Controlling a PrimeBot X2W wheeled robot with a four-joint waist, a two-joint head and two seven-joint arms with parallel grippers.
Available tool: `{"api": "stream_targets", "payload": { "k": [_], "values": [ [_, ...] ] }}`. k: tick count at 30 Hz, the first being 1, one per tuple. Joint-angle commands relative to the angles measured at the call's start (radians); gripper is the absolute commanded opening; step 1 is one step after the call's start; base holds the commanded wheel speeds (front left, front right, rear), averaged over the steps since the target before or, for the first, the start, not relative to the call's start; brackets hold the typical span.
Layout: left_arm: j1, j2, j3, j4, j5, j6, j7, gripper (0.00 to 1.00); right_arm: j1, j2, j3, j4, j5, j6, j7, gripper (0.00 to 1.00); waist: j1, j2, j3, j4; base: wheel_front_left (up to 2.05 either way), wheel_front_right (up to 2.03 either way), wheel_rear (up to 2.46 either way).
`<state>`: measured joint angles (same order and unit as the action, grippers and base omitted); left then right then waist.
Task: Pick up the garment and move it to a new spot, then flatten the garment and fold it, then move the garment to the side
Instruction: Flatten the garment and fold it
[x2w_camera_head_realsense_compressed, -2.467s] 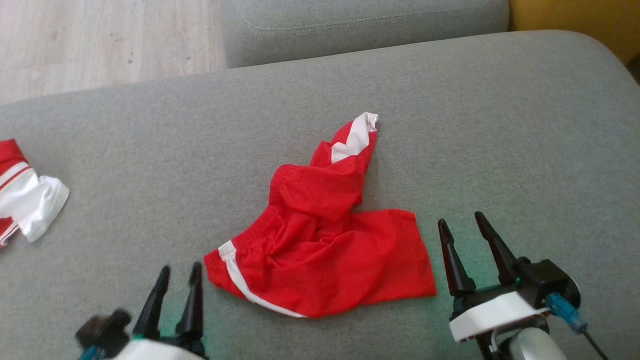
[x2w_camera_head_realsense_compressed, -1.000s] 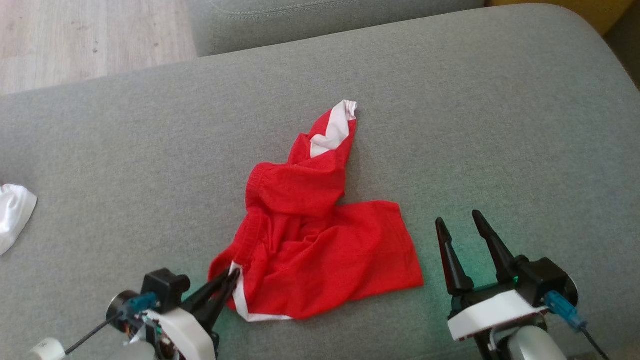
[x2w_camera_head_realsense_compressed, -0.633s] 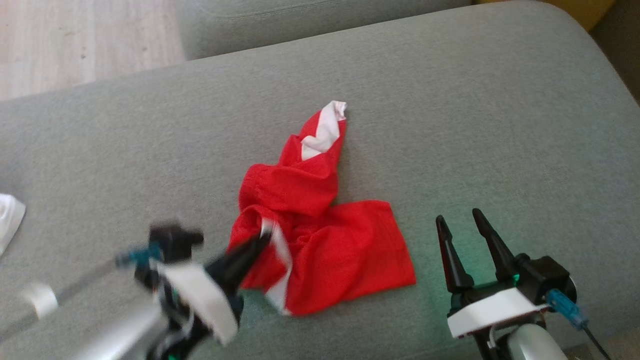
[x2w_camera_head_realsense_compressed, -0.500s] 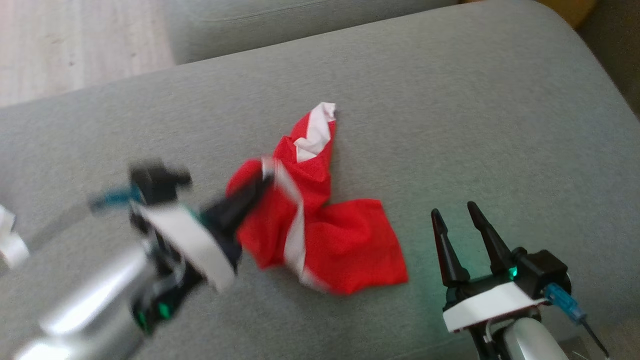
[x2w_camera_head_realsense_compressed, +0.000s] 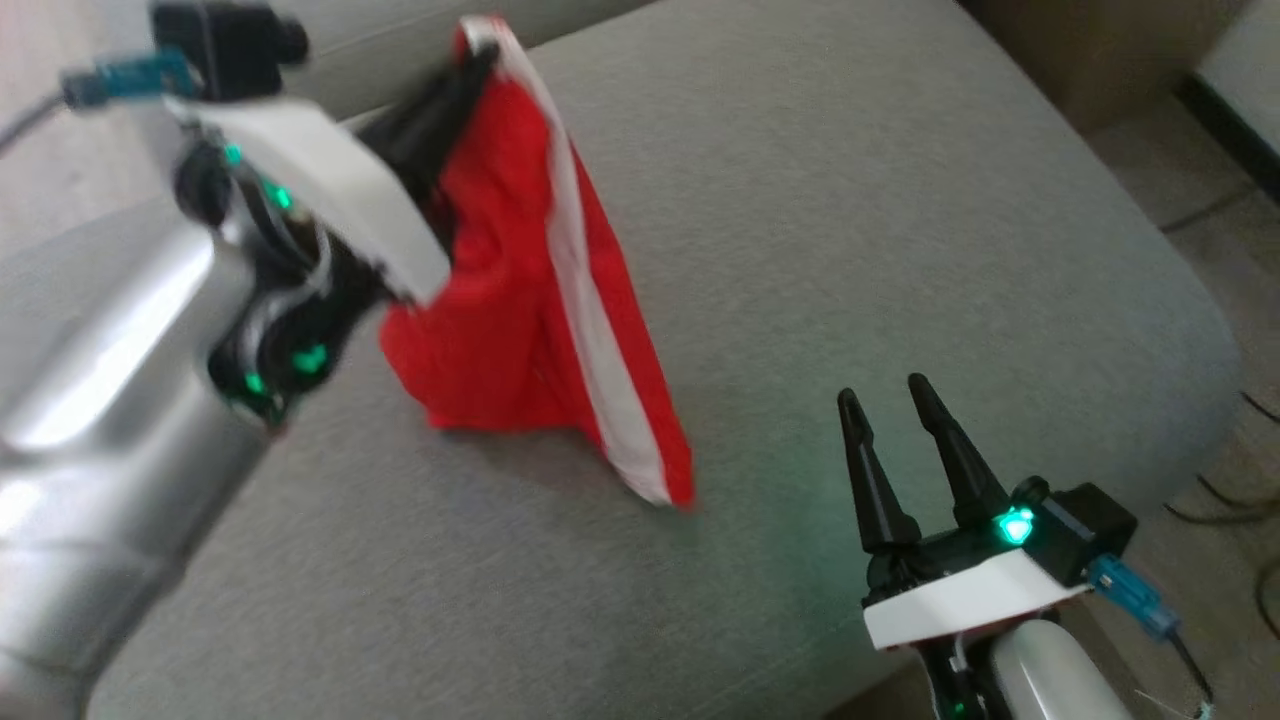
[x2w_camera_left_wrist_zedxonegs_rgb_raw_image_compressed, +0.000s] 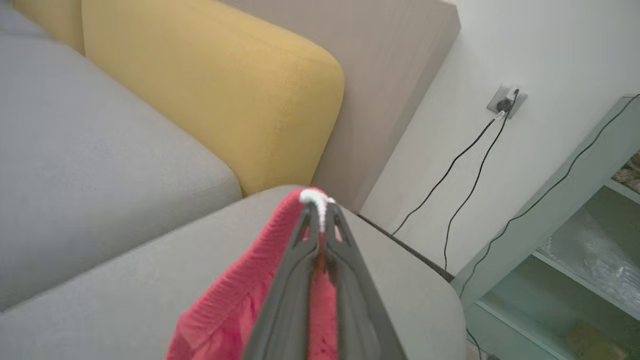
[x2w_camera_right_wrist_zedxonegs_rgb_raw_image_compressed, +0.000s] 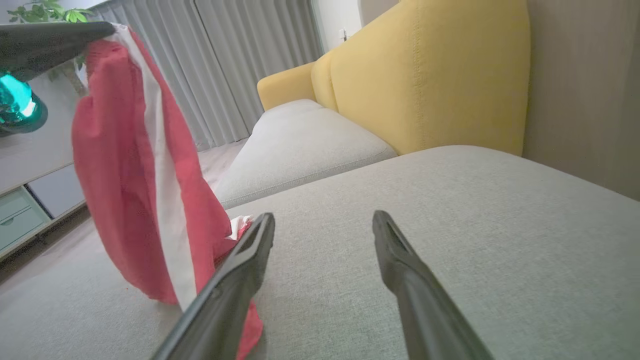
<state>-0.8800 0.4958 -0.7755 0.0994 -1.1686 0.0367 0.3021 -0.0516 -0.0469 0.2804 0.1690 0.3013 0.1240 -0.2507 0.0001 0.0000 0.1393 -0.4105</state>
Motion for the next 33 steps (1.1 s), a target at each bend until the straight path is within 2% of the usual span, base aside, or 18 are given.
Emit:
{"api": "stream_targets", "payload": {
  "k": [1, 5, 10, 14, 18, 22, 26, 29, 33],
  "values": [
    [-0.087, 0.016, 0.064, -0.004, 0.021, 0.009, -0.018, 0.00, -0.034, -0.003, 0.025, -0.041, 0.012, 0.007, -0.011, 1.00, -0.0001, 0.0000, 0.011, -0.043, 0.00, 0.00, 0.00],
    [-0.144, -0.023, 0.086, 0.067, 0.050, 0.022, -0.074, 0.00, -0.030, -0.003, 0.031, -0.057, 0.014, 0.007, -0.011, 1.00, -0.0001, 0.0000, 0.012, -0.067, 0.00, 0.00, 0.00],
    [-0.167, -0.072, 0.101, 0.115, 0.059, 0.024, -0.135, 0.00, -0.024, -0.003, 0.019, -0.063, 0.008, 0.007, -0.011, 1.00, -0.0001, 0.0000, 0.010, -0.061, 0.00, 0.00, 0.00],
    [-0.138, -0.083, 0.104, 0.097, 0.035, 0.005, -0.146, 0.00, -0.020, -0.003, 0.013, -0.059, 0.002, 0.007, -0.011, 1.00, -0.0001, 0.0000, 0.006, -0.038, 0.00, 0.00, 0.00],
    [-0.030, -0.068, 0.102, -0.002, -0.019, -0.022, -0.150, 0.00, -0.009, -0.003, 0.003, -0.044, -0.014, 0.007, -0.011, 1.00, -0.0001, 0.0000, -0.008, 0.008, 0.00, 0.00, 0.00],
    [0.180, -0.011, 0.078, -0.190, -0.086, -0.043, -0.158, 0.00, 0.001, -0.003, -0.006, -0.028, -0.030, 0.007, -0.011, 1.00, -0.0001, 0.0000, -0.028, 0.056, 0.00, 0.00, 0.00],
    [0.435, 0.081, 0.062, -0.335, -0.105, -0.025, -0.229, 0.00, 0.009, -0.003, -0.015, -0.010, -0.052, 0.007, -0.011, 1.00, -0.0001, 0.0000, -0.044, 0.109, 0.00, 0.00, 0.00],
    [0.617, 0.127, 0.066, -0.383, -0.131, -0.017, -0.311, 0.00, 0.014, -0.003, -0.022, 0.001, -0.069, 0.007, -0.011, 1.00, -0.0001, 0.0000, -0.049, 0.152, 0.00, 0.00, 0.00],
    [0.789, 0.179, 0.063, -0.336, -0.114, -0.034, -0.414, 0.00, 0.026, -0.003, -0.034, 0.017, -0.097, 0.007, -0.011, 1.00, -0.0001, 0.0000, -0.057, 0.218, 0.00, 0.00, 0.00]
  ]
}}
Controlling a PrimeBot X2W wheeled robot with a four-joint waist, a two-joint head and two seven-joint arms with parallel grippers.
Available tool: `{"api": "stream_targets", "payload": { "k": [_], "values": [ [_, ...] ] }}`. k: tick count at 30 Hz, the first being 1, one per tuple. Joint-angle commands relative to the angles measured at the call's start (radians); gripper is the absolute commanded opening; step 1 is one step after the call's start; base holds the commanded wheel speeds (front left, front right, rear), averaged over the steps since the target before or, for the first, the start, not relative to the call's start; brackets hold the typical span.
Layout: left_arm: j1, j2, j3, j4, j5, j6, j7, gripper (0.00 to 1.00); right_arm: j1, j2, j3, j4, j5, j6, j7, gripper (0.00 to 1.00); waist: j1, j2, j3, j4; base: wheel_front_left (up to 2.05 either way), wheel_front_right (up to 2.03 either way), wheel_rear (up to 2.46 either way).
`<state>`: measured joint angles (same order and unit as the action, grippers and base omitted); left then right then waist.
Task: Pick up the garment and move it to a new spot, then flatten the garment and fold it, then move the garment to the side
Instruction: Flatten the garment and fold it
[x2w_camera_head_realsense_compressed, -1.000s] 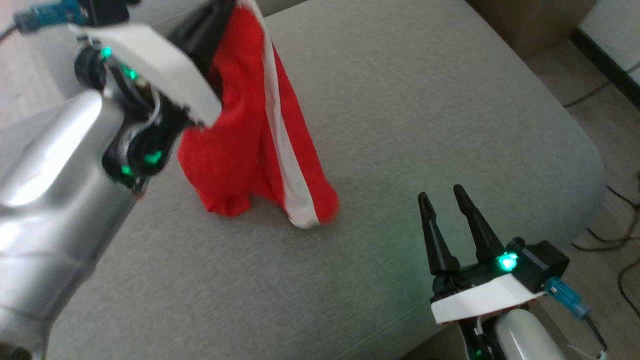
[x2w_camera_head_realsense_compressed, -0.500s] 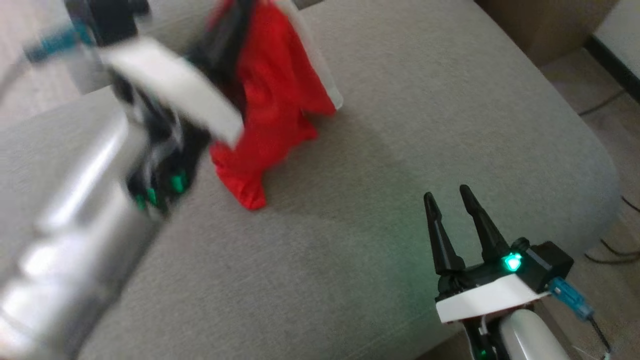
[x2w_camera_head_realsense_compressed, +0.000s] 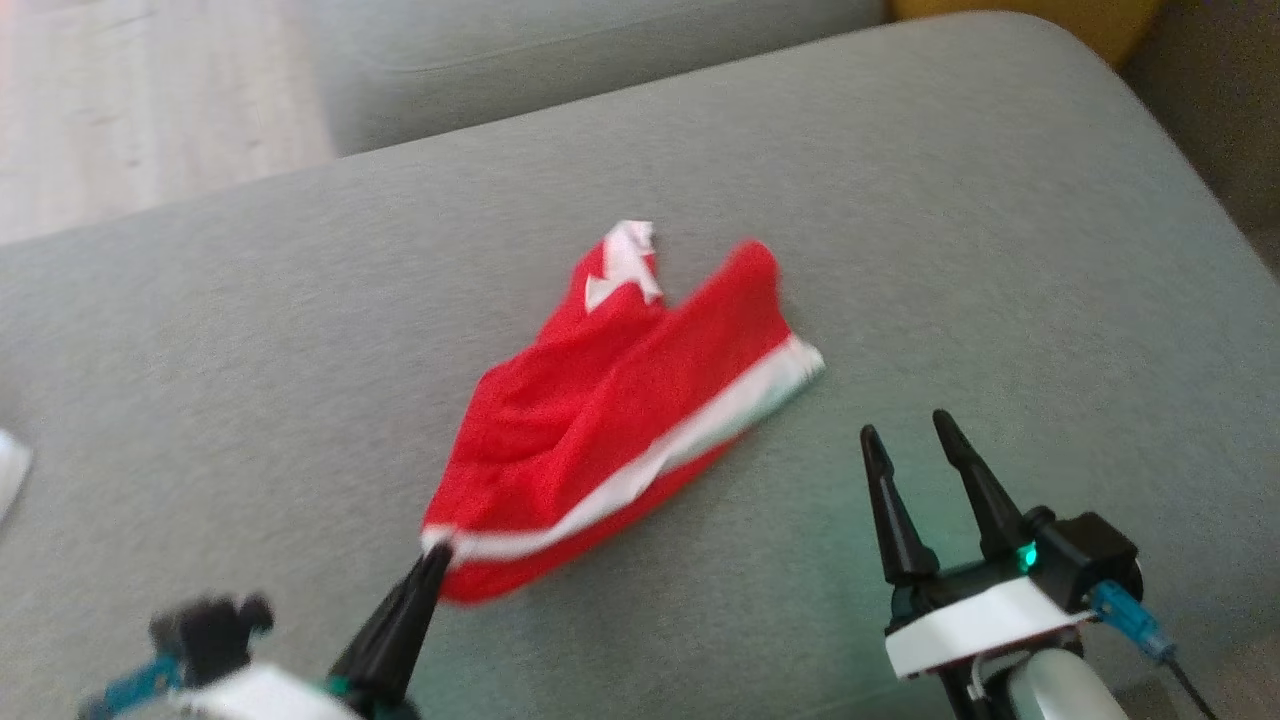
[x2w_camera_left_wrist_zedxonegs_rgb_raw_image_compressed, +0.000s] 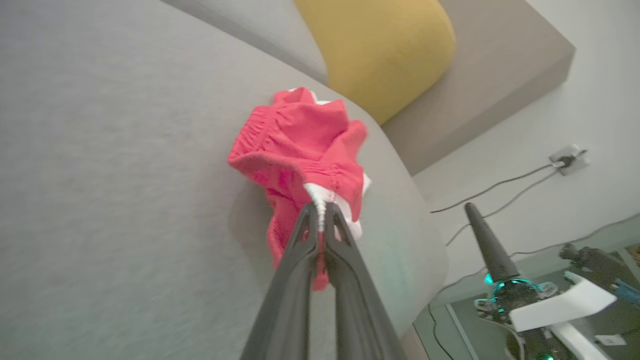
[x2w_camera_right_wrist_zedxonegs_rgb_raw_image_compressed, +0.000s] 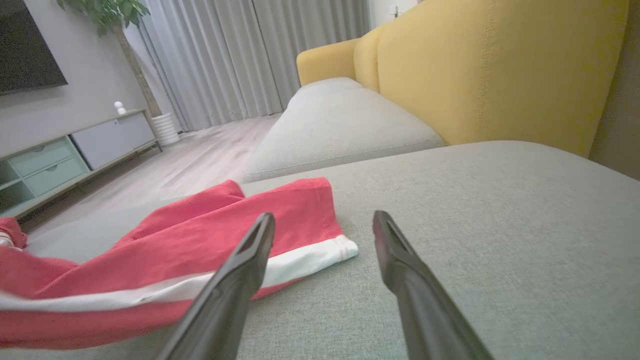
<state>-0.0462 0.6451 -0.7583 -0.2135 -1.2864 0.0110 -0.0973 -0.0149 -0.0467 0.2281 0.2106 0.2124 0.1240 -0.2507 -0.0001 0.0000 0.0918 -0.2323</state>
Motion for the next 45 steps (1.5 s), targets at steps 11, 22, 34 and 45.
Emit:
{"api": "stream_targets", "payload": {
  "k": [11, 22, 34, 45],
  "values": [
    [0.035, -0.071, 0.052, 0.339, -0.041, -0.128, -0.134, 0.00, 0.004, -0.004, 0.021, 0.013, -0.061, 0.007, -0.011, 1.00, 0.0001, 0.0000, -0.058, 0.159, 0.00, 0.00, 0.00],
    [0.008, -0.128, 0.052, 0.470, 0.053, -0.141, -0.163, 1.00, 0.014, -0.004, 0.019, 0.020, -0.065, 0.007, -0.011, 1.00, 0.0001, 0.0000, -0.076, 0.170, 0.00, 0.00, 0.00],
    [0.098, -0.290, 0.439, 0.374, 0.511, -0.117, -0.164, 1.00, 0.025, -0.004, -0.089, -0.009, -0.105, 0.007, -0.011, 1.00, 0.0001, 0.0000, -0.094, 0.203, 0.00, 0.00, 0.00],
    [0.174, -0.486, 0.670, 0.385, 0.862, -0.138, -0.164, 1.00, 0.052, -0.004, -0.154, 0.044, -0.184, 0.007, -0.011, 1.00, 0.0001, 0.0000, -0.099, 0.236, 0.00, 0.00, 0.00]
  ]
}}
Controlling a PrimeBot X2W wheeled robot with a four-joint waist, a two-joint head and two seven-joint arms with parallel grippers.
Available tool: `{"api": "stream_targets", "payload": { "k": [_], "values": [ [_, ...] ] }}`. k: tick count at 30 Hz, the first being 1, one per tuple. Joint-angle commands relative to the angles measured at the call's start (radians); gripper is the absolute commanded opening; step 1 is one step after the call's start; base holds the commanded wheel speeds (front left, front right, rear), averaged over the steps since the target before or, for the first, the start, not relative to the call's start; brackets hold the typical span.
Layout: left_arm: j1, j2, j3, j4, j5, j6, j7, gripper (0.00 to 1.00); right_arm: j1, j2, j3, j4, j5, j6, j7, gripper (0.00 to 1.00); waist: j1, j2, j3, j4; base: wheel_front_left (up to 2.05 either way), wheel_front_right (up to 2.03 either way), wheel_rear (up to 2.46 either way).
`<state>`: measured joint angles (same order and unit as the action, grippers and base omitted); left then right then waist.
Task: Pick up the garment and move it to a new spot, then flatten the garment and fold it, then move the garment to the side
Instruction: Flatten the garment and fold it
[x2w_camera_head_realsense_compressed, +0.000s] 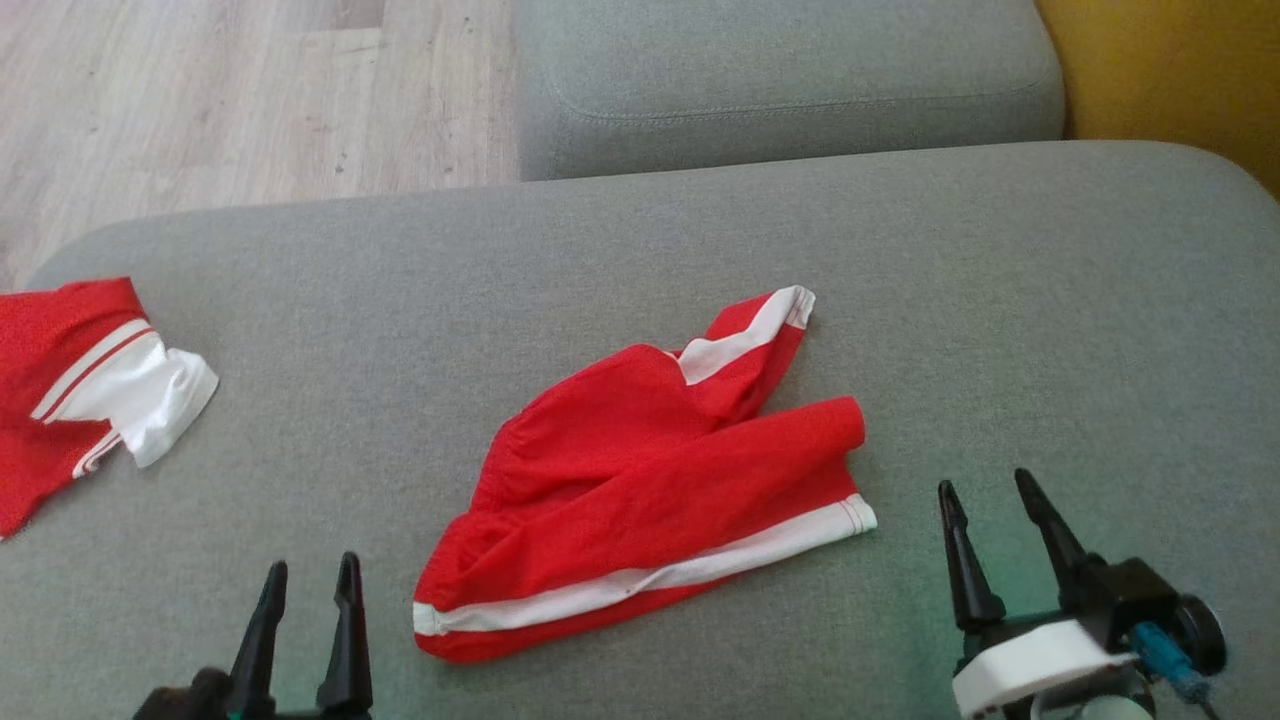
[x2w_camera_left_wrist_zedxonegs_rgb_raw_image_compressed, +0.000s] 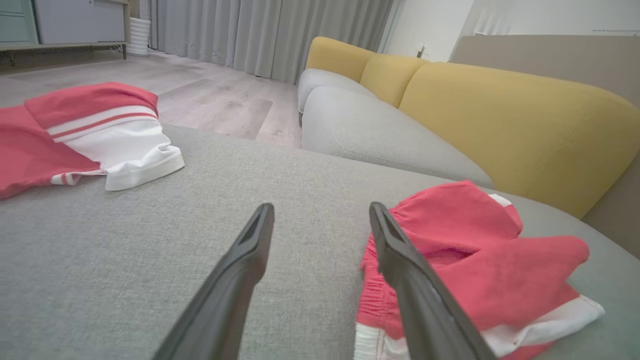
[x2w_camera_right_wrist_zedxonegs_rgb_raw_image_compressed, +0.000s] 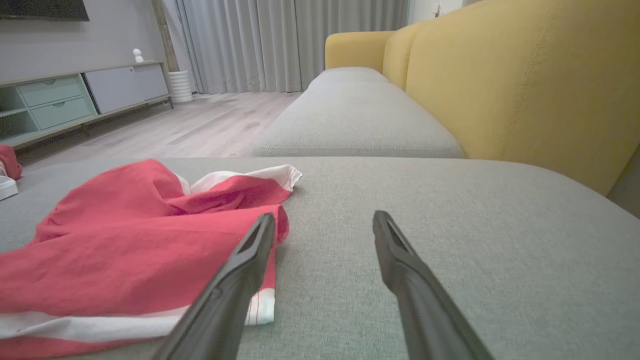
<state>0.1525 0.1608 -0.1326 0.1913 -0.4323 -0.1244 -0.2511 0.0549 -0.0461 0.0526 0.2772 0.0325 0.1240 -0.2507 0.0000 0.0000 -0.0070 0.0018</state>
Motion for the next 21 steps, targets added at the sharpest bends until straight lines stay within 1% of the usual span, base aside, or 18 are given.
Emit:
{"api": "stream_targets", "payload": {
  "k": [1, 5, 12, 16, 19, 21],
  "values": [
    [-0.027, -0.009, 0.052, -0.006, 0.021, -0.004, -0.011, 1.00, -0.016, -0.004, 0.025, -0.017, -0.006, 0.007, -0.011, 1.00, 0.0000, 0.0000, -0.001, 0.003, 0.00, 0.00, 0.00],
    [-0.042, -0.020, 0.055, 0.017, 0.050, -0.006, -0.011, 1.00, -0.013, -0.004, 0.037, 0.004, 0.006, 0.007, -0.011, 1.00, 0.0000, 0.0000, -0.002, 0.009, 0.00, 0.00, 0.00],
    [-0.047, -0.009, 0.035, 0.019, 0.064, -0.006, -0.011, 1.00, -0.017, -0.004, 0.063, 0.028, 0.037, 0.007, -0.011, 1.00, 0.0000, 0.0000, -0.002, 0.008, 0.00, 0.00, 0.00],
    [-0.042, 0.010, 0.025, 0.007, 0.089, -0.006, -0.011, 1.00, -0.038, -0.004, 0.085, 0.021, 0.062, 0.007, -0.011, 1.00, 0.0000, 0.0000, -0.001, 0.003, 0.00, 0.00, 0.00],
    [-0.030, 0.036, 0.009, 0.015, 0.109, -0.006, -0.011, 1.00, -0.065, -0.004, 0.109, 0.015, 0.075, 0.007, -0.011, 1.00, 0.0000, 0.0000, -0.002, -0.001, 0.00, 0.00, 0.00],
    [-0.025, 0.054, -0.012, 0.027, 0.109, -0.006, 0.014, 1.00, -0.085, -0.004, 0.127, 0.029, 0.079, 0.007, -0.005, 1.00, 0.0000, 0.0000, -0.003, -0.001, 0.00, 0.00, 0.00]
  ]
}}
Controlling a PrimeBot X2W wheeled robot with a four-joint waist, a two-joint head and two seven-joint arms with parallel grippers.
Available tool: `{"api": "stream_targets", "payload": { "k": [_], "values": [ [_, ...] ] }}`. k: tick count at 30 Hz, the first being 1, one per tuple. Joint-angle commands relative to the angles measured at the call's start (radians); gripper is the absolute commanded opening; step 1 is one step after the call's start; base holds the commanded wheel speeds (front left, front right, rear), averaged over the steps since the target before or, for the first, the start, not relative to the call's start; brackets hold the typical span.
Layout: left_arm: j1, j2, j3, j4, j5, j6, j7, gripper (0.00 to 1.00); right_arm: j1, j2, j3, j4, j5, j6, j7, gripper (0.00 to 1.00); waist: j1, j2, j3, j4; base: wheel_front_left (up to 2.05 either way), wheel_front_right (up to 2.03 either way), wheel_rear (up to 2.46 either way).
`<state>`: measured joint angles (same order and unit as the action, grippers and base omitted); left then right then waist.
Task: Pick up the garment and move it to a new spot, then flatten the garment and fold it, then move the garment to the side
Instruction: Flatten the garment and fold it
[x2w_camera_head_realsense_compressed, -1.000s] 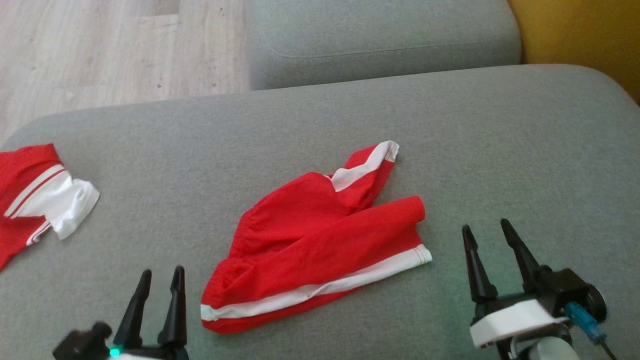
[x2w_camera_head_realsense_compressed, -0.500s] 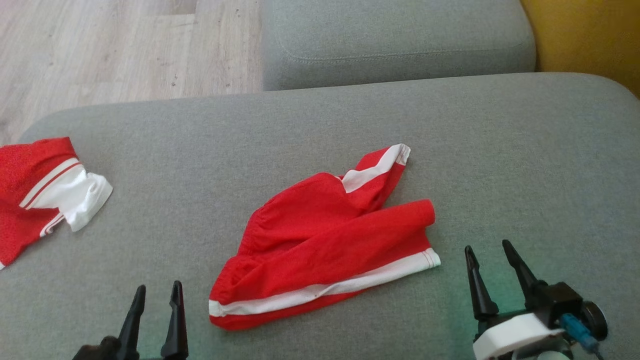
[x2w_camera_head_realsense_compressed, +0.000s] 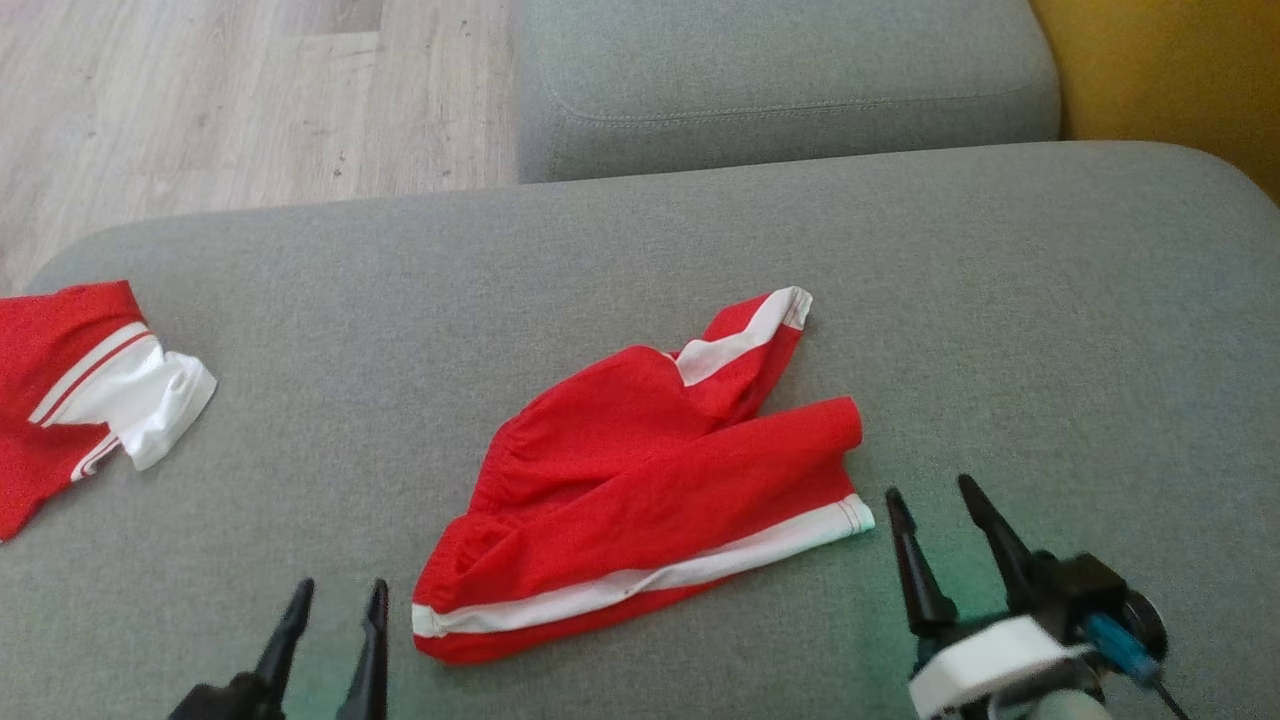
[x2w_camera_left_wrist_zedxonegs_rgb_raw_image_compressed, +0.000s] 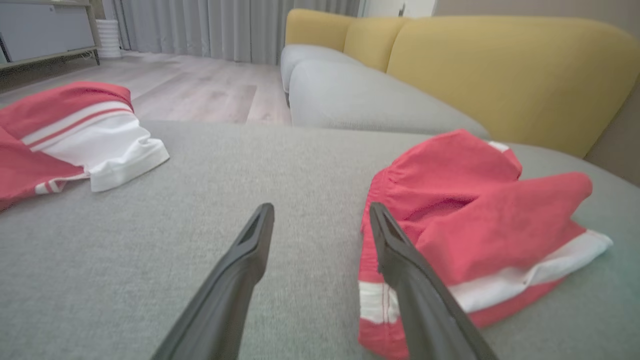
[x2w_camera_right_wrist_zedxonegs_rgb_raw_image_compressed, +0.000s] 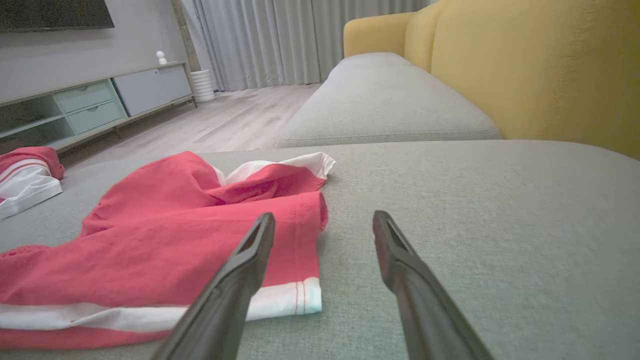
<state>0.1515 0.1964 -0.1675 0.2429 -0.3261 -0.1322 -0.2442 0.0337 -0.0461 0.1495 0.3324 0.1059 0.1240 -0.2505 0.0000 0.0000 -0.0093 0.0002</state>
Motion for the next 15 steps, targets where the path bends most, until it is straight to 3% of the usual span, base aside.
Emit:
{"api": "stream_targets", "payload": {
  "k": [1, 10, 15],
  "values": [
    [-0.022, 0.028, 0.012, -0.026, 0.000, 0.002, 0.036, 1.00, -0.076, -0.004, 0.038, -0.018, 0.001, 0.007, 0.013, 1.00, 0.0000, 0.0000, -0.002, 0.000, 0.00, 0.00, 0.00],
    [-0.033, 0.102, -0.070, -0.055, -0.150, 0.002, 0.258, 1.00, -0.173, -0.004, 0.095, 0.084, -0.006, 0.007, 0.251, 1.00, 0.0000, 0.0000, 0.031, 0.010, 0.00, 0.00, 0.00],
    [-0.070, 0.142, -0.117, -0.062, -0.219, 0.002, 0.303, 1.00, -0.225, -0.004, 0.108, 0.173, -0.016, 0.007, 0.318, 1.00, 0.0000, 0.0000, 0.068, 0.026, 0.00, 0.00, 0.00]
  ]
}}
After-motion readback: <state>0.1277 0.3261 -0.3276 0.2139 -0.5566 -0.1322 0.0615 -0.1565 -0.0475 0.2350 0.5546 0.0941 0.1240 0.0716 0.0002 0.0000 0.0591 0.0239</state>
